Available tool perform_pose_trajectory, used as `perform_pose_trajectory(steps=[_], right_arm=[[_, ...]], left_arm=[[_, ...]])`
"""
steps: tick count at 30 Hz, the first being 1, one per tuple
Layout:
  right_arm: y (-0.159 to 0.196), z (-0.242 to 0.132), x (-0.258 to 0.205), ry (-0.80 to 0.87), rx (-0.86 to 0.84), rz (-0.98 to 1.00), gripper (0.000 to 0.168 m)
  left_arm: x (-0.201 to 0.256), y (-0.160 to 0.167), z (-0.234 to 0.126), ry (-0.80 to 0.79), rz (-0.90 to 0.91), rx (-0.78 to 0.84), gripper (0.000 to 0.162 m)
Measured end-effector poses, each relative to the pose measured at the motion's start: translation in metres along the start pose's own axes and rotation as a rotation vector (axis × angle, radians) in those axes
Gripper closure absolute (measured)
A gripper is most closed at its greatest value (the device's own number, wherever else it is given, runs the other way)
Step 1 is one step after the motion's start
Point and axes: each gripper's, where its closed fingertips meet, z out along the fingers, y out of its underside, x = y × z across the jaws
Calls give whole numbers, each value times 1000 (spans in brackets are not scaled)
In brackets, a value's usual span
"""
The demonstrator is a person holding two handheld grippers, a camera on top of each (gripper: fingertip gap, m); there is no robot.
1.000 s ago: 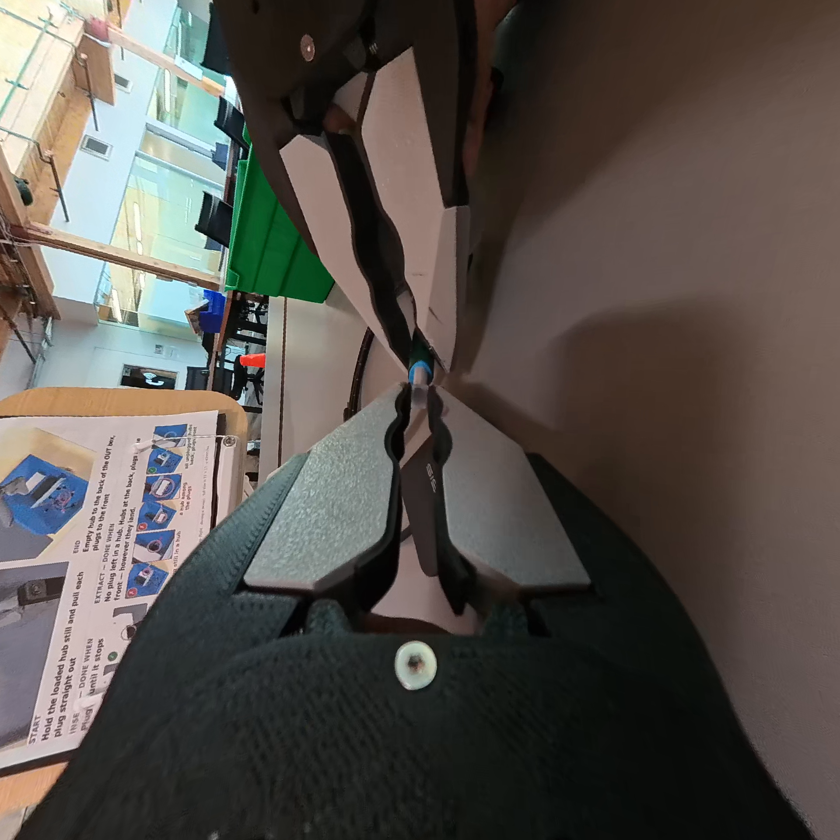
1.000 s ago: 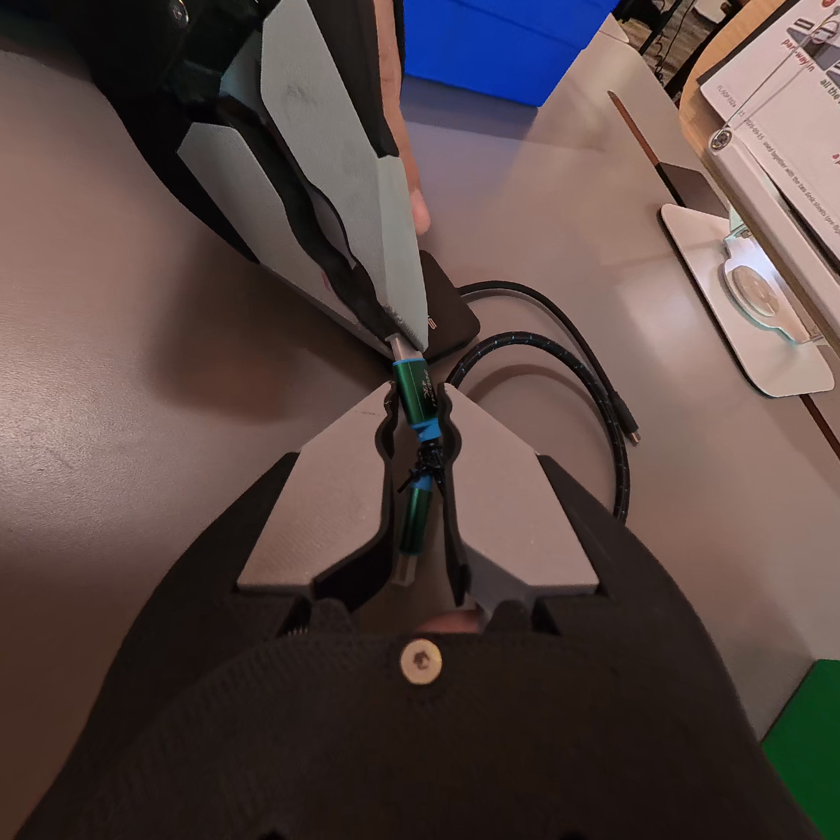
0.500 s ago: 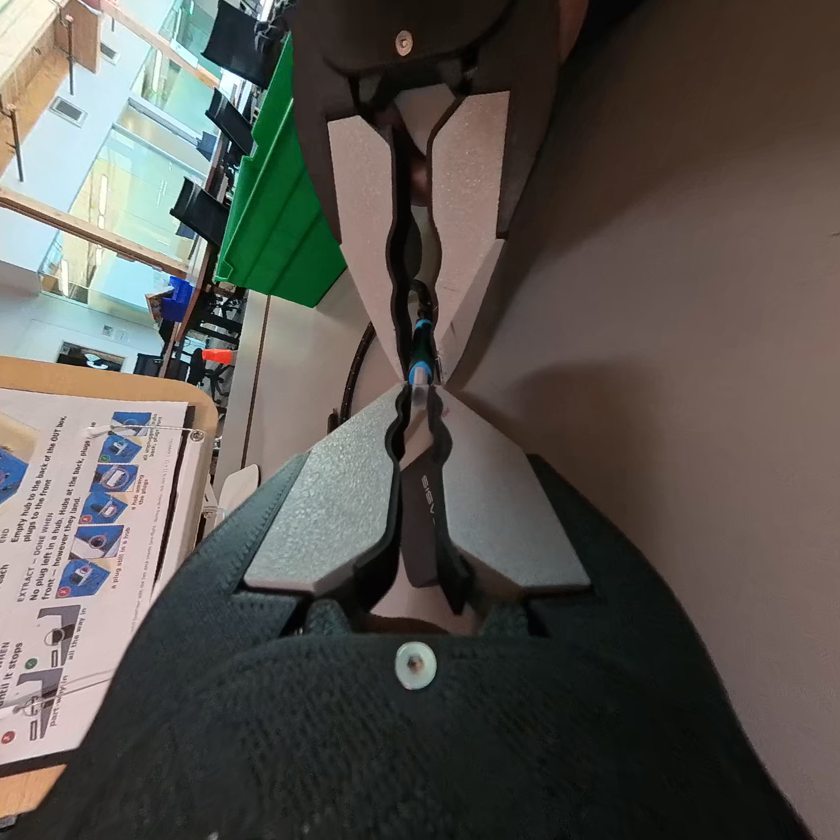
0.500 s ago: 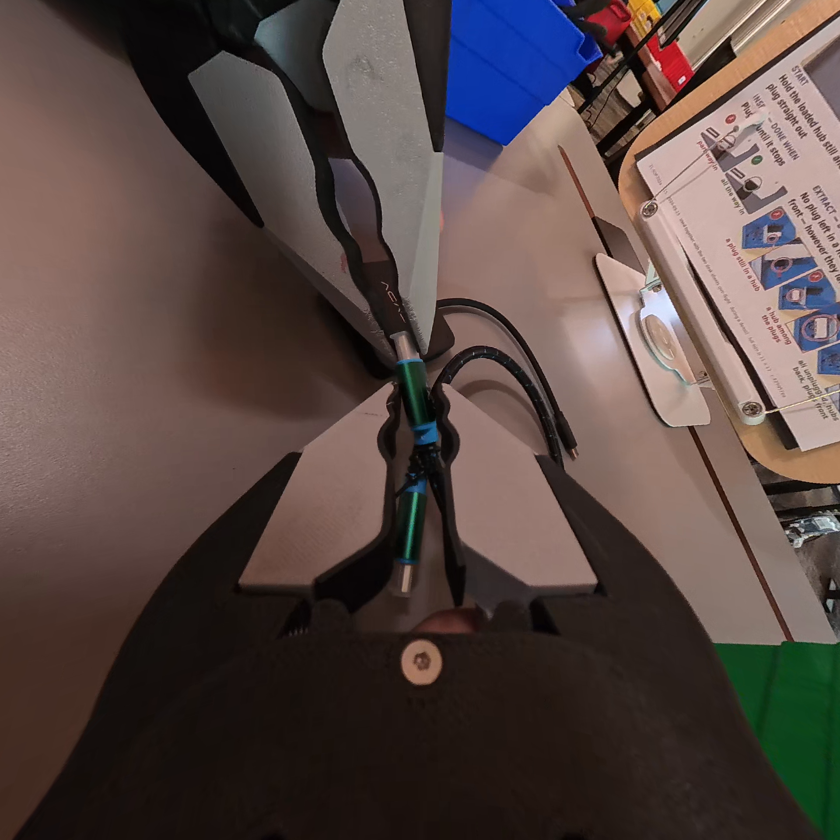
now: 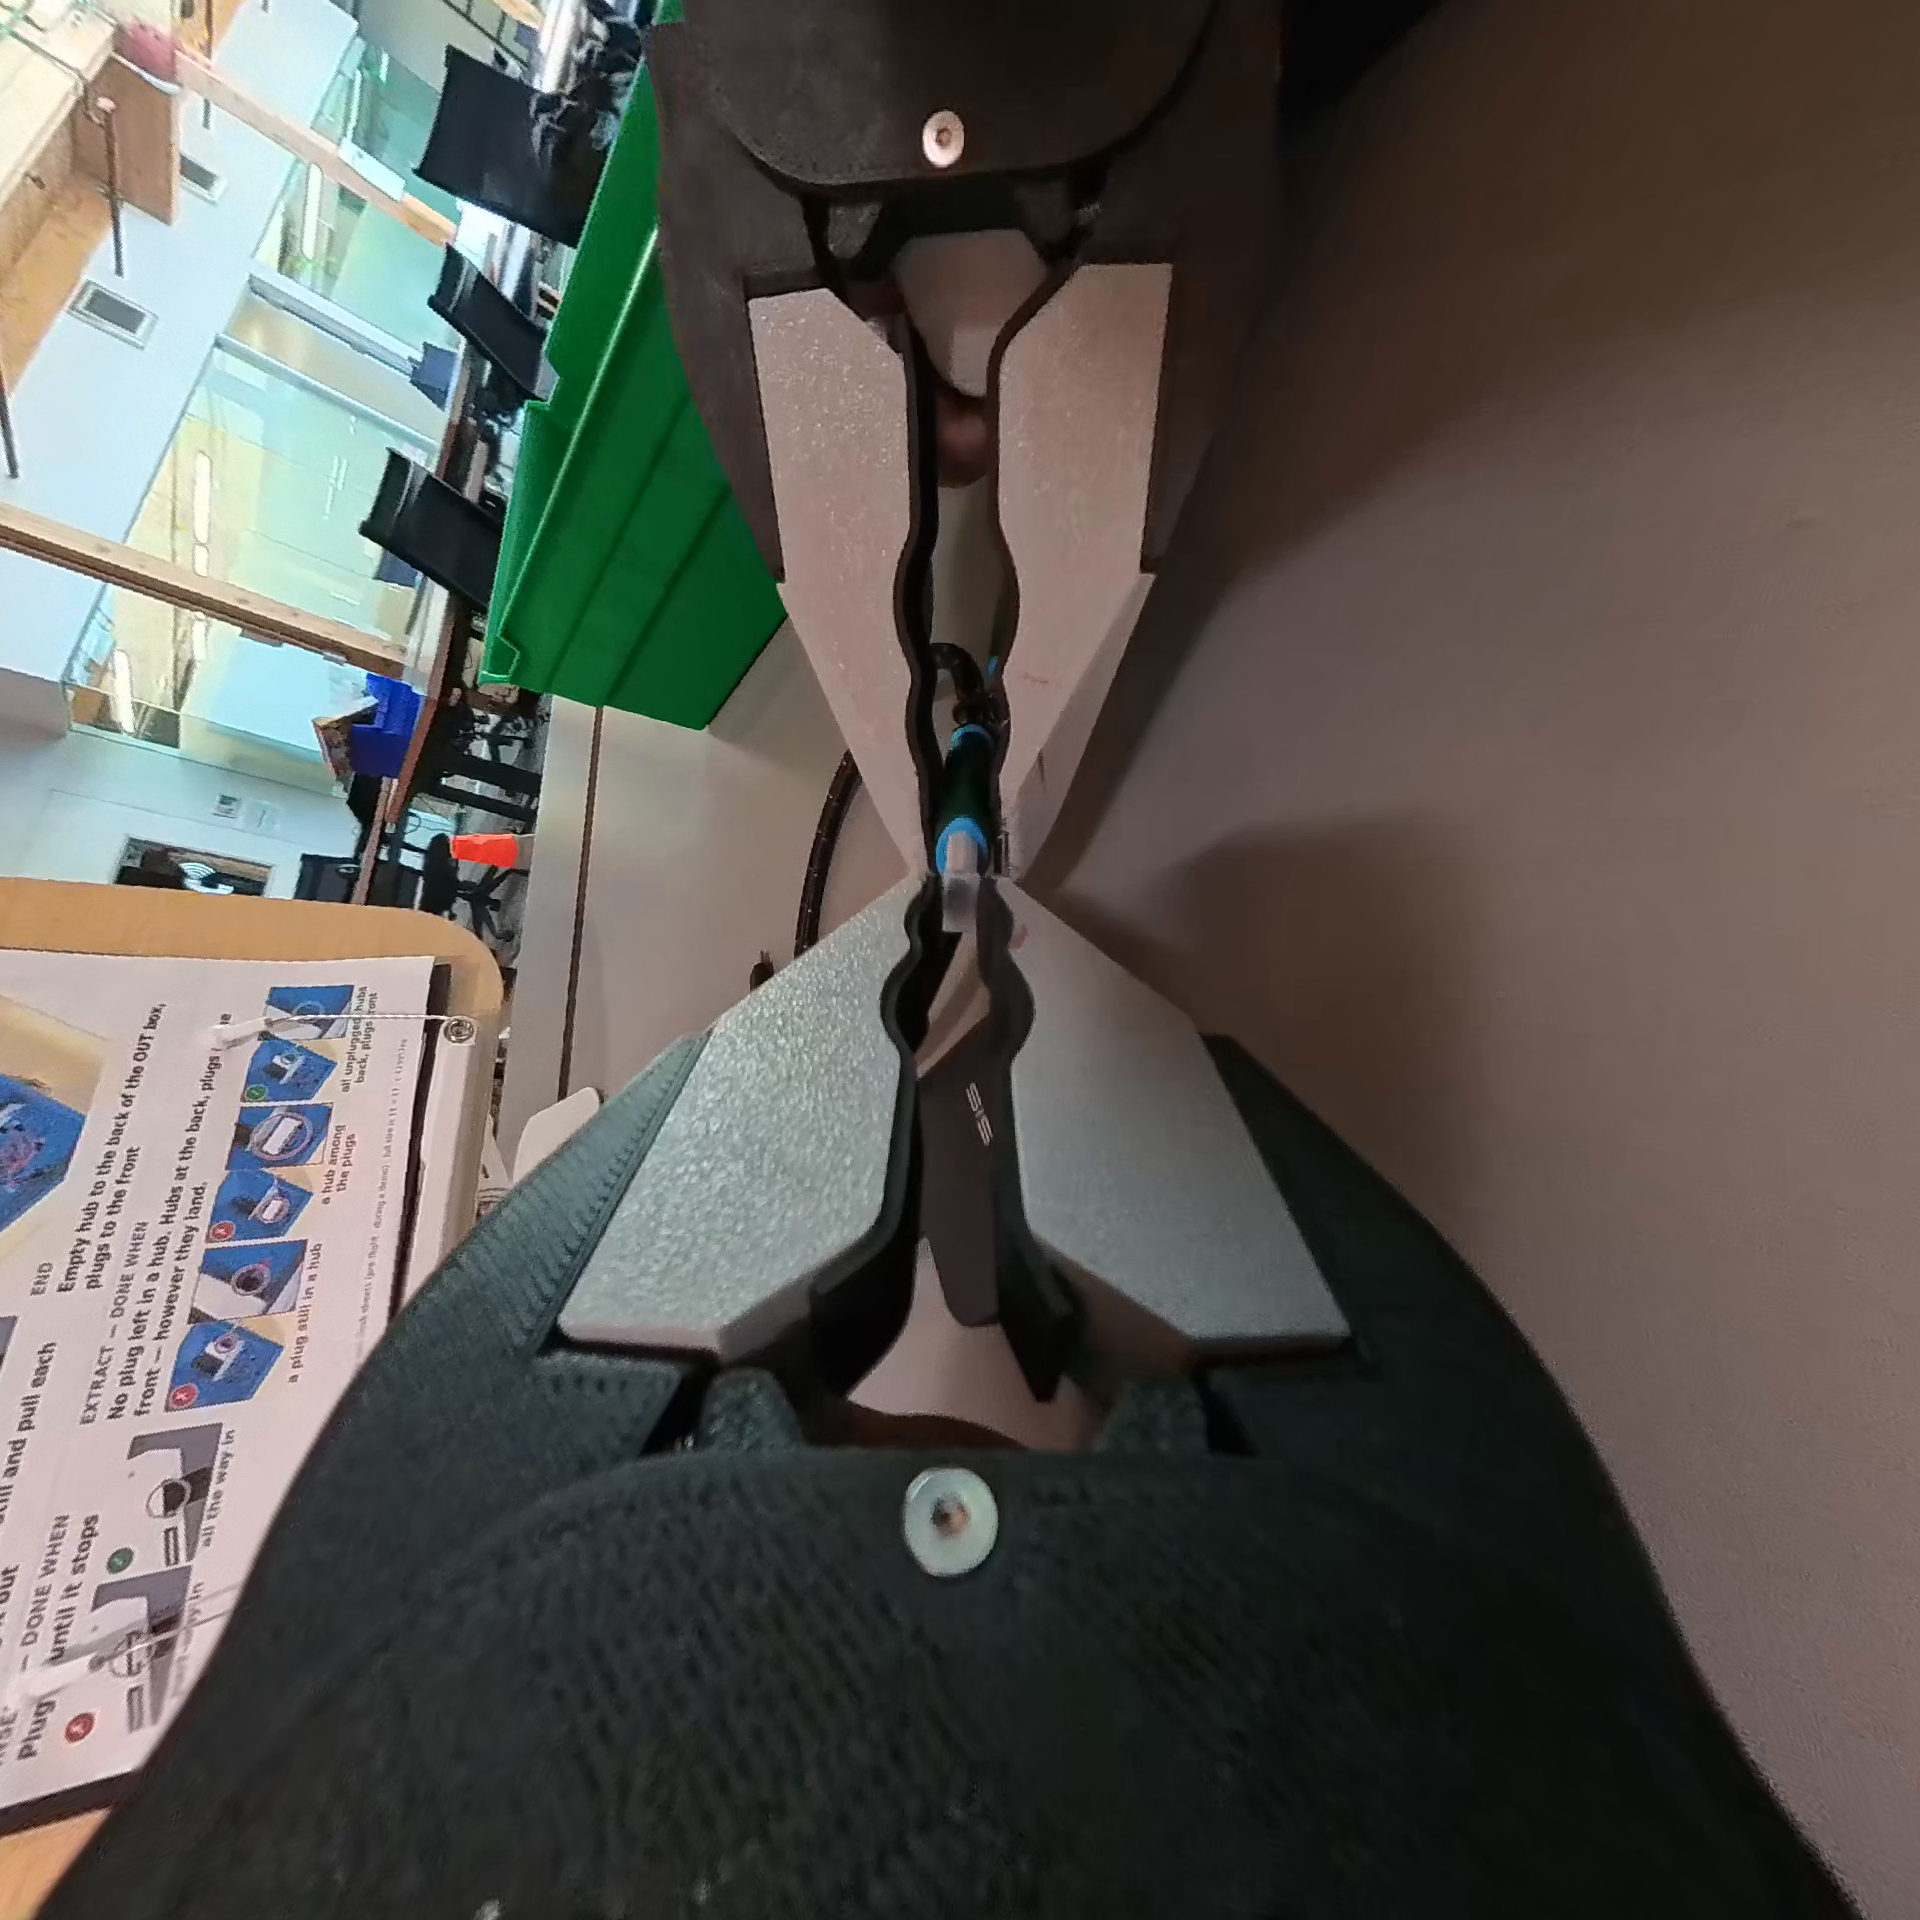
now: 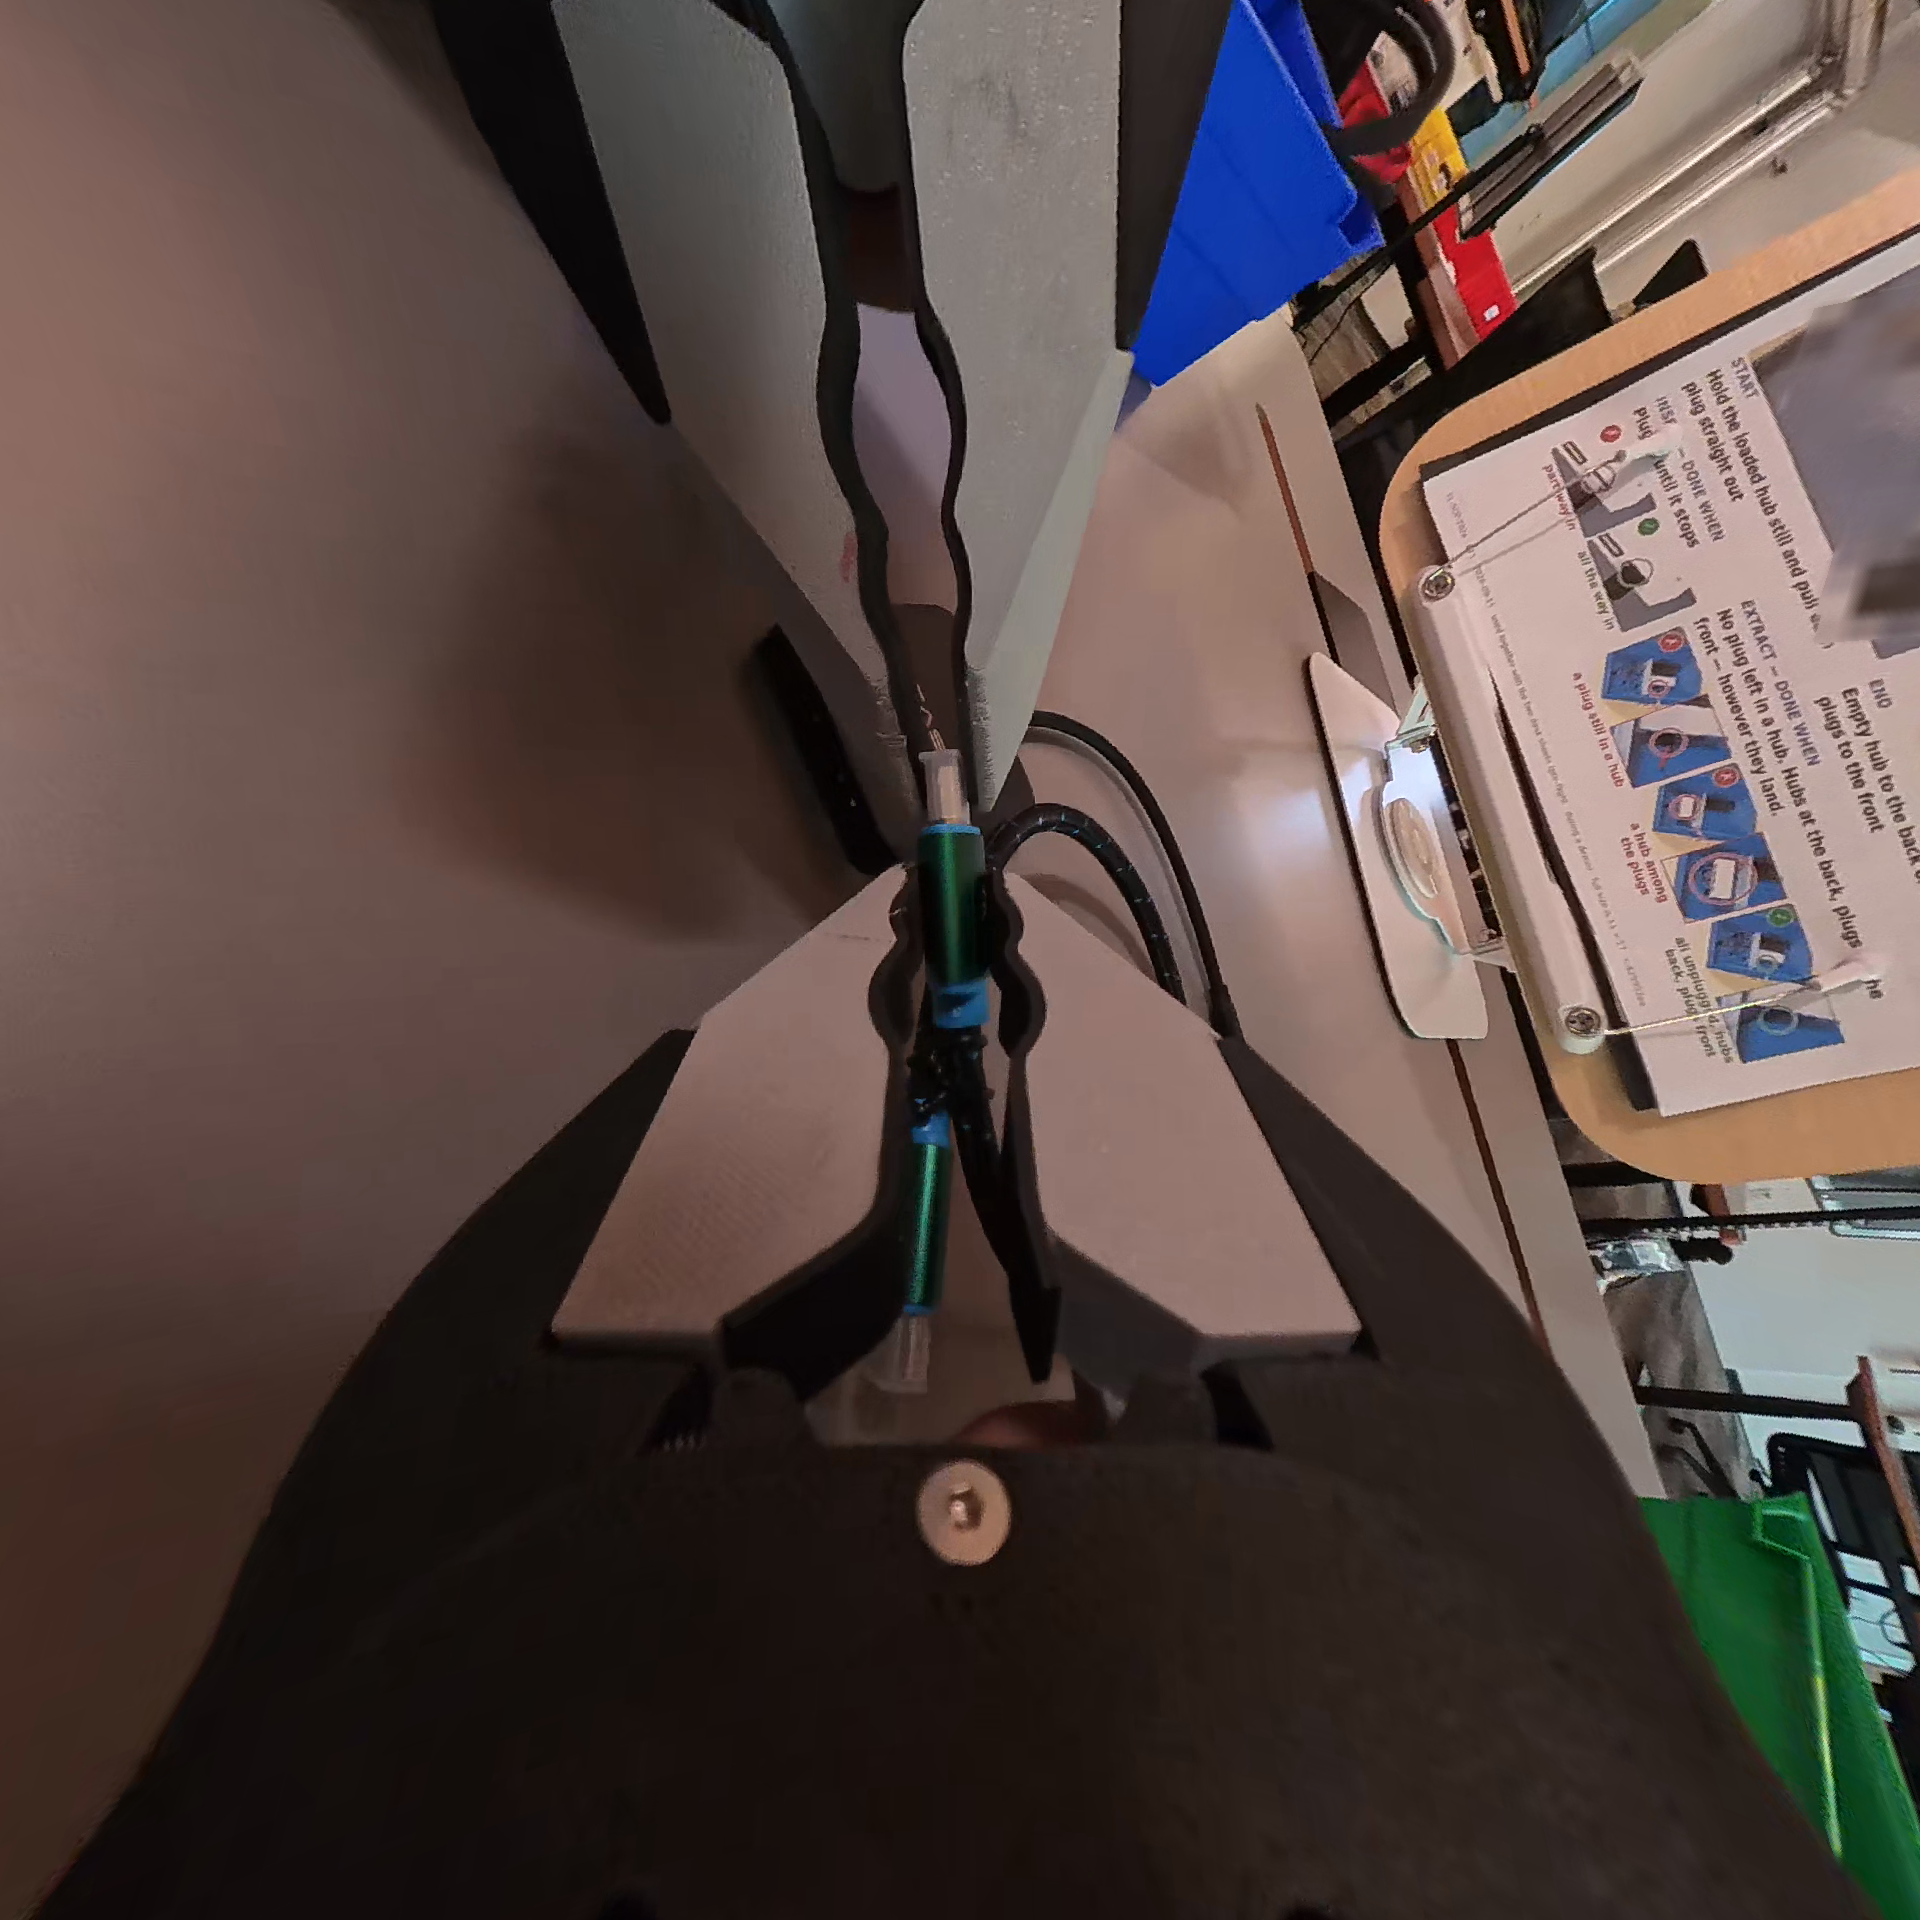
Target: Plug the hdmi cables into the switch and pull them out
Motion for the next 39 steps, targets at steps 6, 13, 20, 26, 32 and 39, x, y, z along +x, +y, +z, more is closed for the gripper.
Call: perform_pose_trajectory(steps=[6, 13, 20, 26, 32, 39], right_arm=[[49, -8, 16, 53, -175, 4, 159], [35, -13, 36, 136, -95, 89, 159], [43, -6, 27, 116, -155, 36, 159], [45, -5, 28, 121, -164, 42, 159], [48, -6, 32, 132, -173, 61, 159], [49, -6, 34, 140, -175, 69, 159]], left_arm=[[-31, 15, -28, -99, -68, 0, 156], [-27, 51, -15, -107, -28, -173, 157], [-42, 93, -25, -185, 27, -394, 157], [-45, 113, -28, -187, -61, -522, 157], [-17, 138, -31, -47, -198, -649, 157], [-11, 124, -35, -3, -319, -588, 144]])
